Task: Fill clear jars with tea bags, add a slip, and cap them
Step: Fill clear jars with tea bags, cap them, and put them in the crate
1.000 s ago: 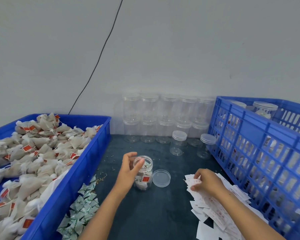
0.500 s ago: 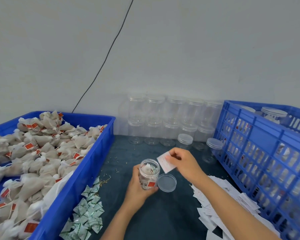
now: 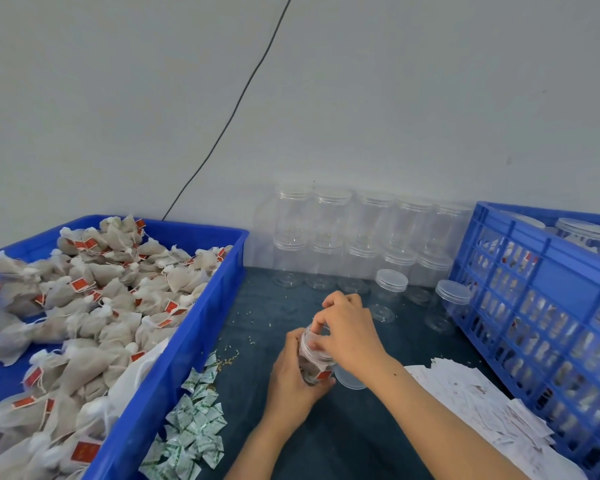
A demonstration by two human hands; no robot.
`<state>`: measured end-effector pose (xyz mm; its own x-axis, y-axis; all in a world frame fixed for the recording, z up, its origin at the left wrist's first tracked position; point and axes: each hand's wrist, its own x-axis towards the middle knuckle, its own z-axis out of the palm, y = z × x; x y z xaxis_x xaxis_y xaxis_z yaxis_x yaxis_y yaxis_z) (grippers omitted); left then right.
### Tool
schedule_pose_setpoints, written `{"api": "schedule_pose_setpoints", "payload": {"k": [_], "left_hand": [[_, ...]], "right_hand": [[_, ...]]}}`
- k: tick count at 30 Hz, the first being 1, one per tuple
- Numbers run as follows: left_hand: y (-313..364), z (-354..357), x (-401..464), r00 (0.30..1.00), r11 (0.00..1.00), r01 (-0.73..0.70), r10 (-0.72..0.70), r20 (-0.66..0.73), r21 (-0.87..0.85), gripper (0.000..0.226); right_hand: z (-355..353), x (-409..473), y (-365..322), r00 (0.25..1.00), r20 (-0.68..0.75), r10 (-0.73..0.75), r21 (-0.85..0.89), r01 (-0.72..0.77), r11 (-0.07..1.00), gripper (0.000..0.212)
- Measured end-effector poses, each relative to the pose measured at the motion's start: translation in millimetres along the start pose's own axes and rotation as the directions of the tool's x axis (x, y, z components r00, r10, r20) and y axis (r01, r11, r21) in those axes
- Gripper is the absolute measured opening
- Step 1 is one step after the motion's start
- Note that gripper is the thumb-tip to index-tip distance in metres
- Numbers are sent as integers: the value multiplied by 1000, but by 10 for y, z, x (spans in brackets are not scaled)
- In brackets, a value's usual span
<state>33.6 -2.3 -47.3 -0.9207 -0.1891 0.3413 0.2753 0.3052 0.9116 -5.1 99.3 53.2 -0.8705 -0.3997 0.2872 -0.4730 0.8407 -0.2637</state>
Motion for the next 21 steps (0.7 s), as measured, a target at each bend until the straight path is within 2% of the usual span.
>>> {"api": "schedule_pose_setpoints", "payload": {"k": [2,4,6,9,12,14,17,19,21], "left_hand": [[7,-4,0,1000,1000,6,-6,-3,0,62],[14,-4,3,1000,1000,11,-11,-8,-8,64],[19,-2,9,999,1000,13,-13,-30,-8,66],[12,6,15,998,1000,10,-11,-55,-2,67],[-11,13,15,998,1000,0,0,-61,9,68],[-17,17,16,997,1000,-2,3,-71,14,69],[-23,28,25,995,1000,0,1,-96,17,69],[-28,33,30,994,1000,4,-2,-114,18,70],[-34,36,34,992,1000,4,-3,-128,11,72]], "right_hand": [[22,-22,12,1000,-27,-9,-22,9,1000,13],[51,-56,47,997,-81,-5,25,7,1000,12],[48,-79,110,989,-144,44,178,-18,984,19],[13,-89,276,953,-245,176,454,-48,890,25],[71,-151,533,904,-316,289,535,-82,841,18],[190,-241,703,923,-208,323,499,-183,847,24],[465,-428,865,943,141,302,285,-331,900,81],[604,-508,887,944,171,281,161,-308,938,94],[663,-528,879,961,85,264,156,-274,949,89]]}}
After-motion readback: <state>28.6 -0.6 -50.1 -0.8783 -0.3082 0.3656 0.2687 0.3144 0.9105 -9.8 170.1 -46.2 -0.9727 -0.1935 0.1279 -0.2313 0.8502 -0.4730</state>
